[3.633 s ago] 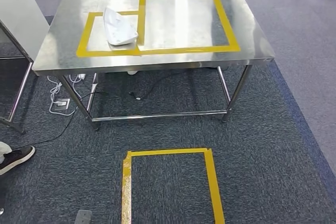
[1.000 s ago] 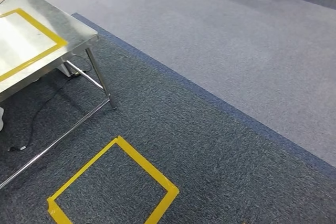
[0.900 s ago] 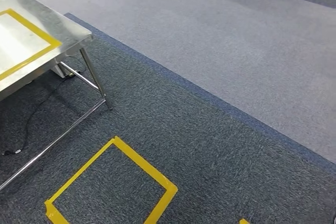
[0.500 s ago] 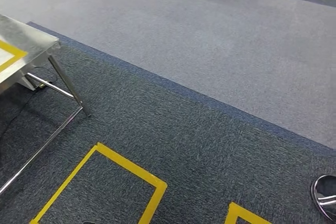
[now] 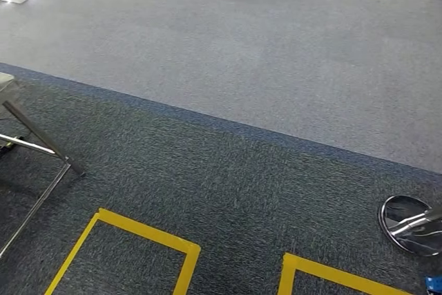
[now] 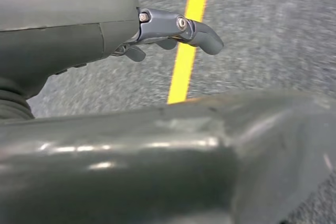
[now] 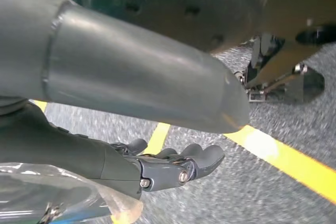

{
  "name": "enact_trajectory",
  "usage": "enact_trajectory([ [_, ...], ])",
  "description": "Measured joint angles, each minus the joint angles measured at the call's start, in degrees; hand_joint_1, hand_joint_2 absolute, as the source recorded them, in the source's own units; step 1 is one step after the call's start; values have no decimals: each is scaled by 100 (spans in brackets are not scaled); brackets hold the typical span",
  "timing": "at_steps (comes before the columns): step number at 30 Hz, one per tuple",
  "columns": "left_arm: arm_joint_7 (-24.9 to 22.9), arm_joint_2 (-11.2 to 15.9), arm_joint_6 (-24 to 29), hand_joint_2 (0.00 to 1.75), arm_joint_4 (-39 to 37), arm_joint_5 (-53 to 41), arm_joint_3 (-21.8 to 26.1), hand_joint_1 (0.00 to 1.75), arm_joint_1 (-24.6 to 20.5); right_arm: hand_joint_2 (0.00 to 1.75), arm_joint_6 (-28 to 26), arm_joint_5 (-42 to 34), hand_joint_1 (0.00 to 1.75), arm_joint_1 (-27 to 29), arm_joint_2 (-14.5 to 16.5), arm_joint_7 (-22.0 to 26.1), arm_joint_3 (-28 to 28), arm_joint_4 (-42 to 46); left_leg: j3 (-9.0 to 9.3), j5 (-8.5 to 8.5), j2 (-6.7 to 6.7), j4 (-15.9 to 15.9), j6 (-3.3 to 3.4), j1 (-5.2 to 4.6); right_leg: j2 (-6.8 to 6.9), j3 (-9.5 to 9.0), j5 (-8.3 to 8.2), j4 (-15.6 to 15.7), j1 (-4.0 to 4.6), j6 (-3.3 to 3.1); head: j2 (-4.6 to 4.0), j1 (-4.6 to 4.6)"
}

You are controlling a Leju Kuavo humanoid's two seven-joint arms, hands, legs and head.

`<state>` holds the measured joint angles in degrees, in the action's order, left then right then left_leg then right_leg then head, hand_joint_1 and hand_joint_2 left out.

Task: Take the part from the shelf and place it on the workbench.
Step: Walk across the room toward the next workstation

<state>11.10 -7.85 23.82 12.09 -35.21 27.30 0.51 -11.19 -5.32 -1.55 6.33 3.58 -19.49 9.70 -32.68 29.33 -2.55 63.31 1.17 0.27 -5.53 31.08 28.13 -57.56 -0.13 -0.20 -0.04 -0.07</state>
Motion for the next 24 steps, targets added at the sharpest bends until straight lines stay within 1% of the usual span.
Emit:
enact_trajectory([
  [1, 5, 4, -3, 0, 0, -12, -1, 0, 1, 0, -1, -10, 0, 3, 5, -9, 22, 0, 121, -121, -144, -315, 36, -8, -81, 15, -6, -6, -3, 10, 0, -2],
  [2, 5, 8, -3, 0, 0, -18, -2, 0, -2, 0, 0, -14, 0, 5, 10, -13, 38, 0, 185, -159, -249, -485, 55, -15, -155, 40, -16, -9, -15, 31, 0, -7],
  [3, 6, 9, -2, 0, 0, -19, -2, 0, -8, 0, 2, -16, 0, 11, 16, -17, 52, 0, 204, -144, -266, -534, 57, -18, -225, 65, -31, -7, -26, 62, 0, -13],
  [4, 7, 6, -2, 0, 0, -23, -3, 0, -19, 0, 3, -16, 0, 24, 16, -24, 64, -2, 220, -151, -208, -582, 50, -19, -299, 103, -47, 6, -37, 103, 0, -22],
  [5, 7, 4, -2, 0, 0, -37, -5, 0, -34, 0, 1, -18, 0, 38, 16, -40, 75, -6, 236, -171, -132, -627, 45, -10, -295, 136, -40, -3, -39, 135, 0, -23],
  [6, 7, 1, -2, 0, 0, -62, -8, 0, -44, 0, -3, -23, 0, 46, 17, -62, 84, -10, 256, -195, -54, -685, 51, 4, -189, 193, 18, -71, -27, 160, 0, -8],
  [7, 1, -5, -7, 0, 0, -106, -14, 0, -51, 0, -7, -31, 0, 45, 17, -88, 89, -14, 272, -220, 38, -741, 58, 19, -17, 301, 140, -246, -14, 183, 0, 14],
  [8, -18, -11, -15, 0, -1, -169, -28, 0, -52, 0, -7, -44, 0, 36, 19, -111, 93, -15, 280, -234, 137, -770, 66, 24, 199, 447, 318, -546, -12, 202, 0, 33],
  [9, -46, -22, -22, 0, -2, -242, -53, 0, -48, 0, -1, -57, 0, 27, 20, -125, 95, -15, 278, -234, 230, -778, 77, 22, 369, 634, 513, -919, -13, 229, 0, 51],
  [10, -82, -30, -27, 0, -3, -319, -89, 0, -45, 0, 7, -72, 0, 26, 20, -134, 99, -15, 275, -230, 333, -776, 77, 19, 458, 811, 664, -1283, -26, 260, 0, 55],
  [11, -111, -38, -25, 0, -5, -388, -128, 0, -44, 0, 7, -90, 0, 32, 20, -140, 107, -15, 276, -224, 431, -774, 72, 20, 501, 916, 724, -1515, -43, 289, 0, 53],
  [12, -124, -49, -17, 0, -6, -445, -167, 0, -50, 0, -5, -112, 0, 46, 20, -149, 124, -16, 279, -216, 520, -771, 61, 25, 532, 908, 668, -1527, -64, 318, 0, 54],
  [13, -120, -58, -10, 0, -7, -495, -207, 0, -58, 0, -36, -144, 0, 62, 19, -158, 151, -17, 285, -205, 601, -765, 44, 34, 577, 775, 512, -1300, -87, 344, 0, 54],
  [14, -105, -70, -5, 0, -7, -538, -243, 0, -67, 0, -74, -181, 0, 76, 19, -164, 183, -19, 292, -188, 672, -748, 18, 45, 660, 546, 310, -898, -108, 369, 0, 54],
  [15, -91, -78, -3, 0, -7, -586, -280, 0, -75, 0, -113, -220, 0, 83, 20, -161, 217, -21, 294, -163, 731, -724, -19, 43, 777, 317, 165, -493, -109, 379, 0, 57],
  [16, -81, -86, -4, 0, -8, -631, -318, 0, -79, 0, -144, -259, 0, 84, 21, -150, 248, -22, 295, -137, 784, -692, -59, 37, 856, 140, 68, -186, -107, 359, 0, 53],
  [17, -80, -94, -4, 0, -9, -670, -353, 0, -84, 0, -164, -294, 0, 85, 23, -137, 279, -22, 301, -120, 828, -666, -99, 27, 900, 48, 38, -29, -100, 321, 0, 44],
  [18, -85, -99, -5, 0, -10, -704, -387, 0, -90, 0, -181, -321, 0, 91, 24, -122, 310, -22, 309, -112, 867, -652, -132, 14, 891, 39, 54, -6, -85, 270, 0, 37],
  [19, -90, -109, -5, 0, -11, -724, -416, 0, -100, 0, -193, -342, 0, 102, 24, -113, 340, -24, 326, -108, 911, -645, -160, 19, 826, 56, 43, -12, -86, 218, 0, 27],
  [20, -95, -117, -5, 0, -11, -735, -441, 0, -110, 0, -203, -357, 0, 114, 23, -107, 363, -25, 342, -89, 905, -639, -194, 31, 773, 63, 40, -15, -90, 176, 0, 22],
  [21, -99, -123, -6, 0, -11, -740, -458, 0, -117, 0, -208, -364, 0, 121, 22, -102, 378, -26, 335, -25, 818, -588, -224, 46, 724, 65, 31, -12, -96, 138, 0, 20],
  [22, -99, -130, -6, 0, -11, -741, -472, 0, -119, 0, -209, -369, 0, 122, 22, -99, 391, -26, 280, 109, 683, -425, -249, 60, 667, 62, 19, -5, -104, 103, 0, 12],
  [23, -100, -134, -6, 0, -13, -742, -485, 0, -114, 0, -208, -373, 0, 122, 23, -96, 405, -26, 166, 296, 522, -138, -266, 68, 609, 54, 5, -1, -109, 75, 0, 0],
  [24, -100, -136, -6, 0, -15, -742, -497, 0, -105, 0, -203, -375, 0, 120, 23, -93, 419, -26, -1, 505, 396, 257, -265, 68, 542, 64, -6, -3, -102, 55, 0, -10],
])
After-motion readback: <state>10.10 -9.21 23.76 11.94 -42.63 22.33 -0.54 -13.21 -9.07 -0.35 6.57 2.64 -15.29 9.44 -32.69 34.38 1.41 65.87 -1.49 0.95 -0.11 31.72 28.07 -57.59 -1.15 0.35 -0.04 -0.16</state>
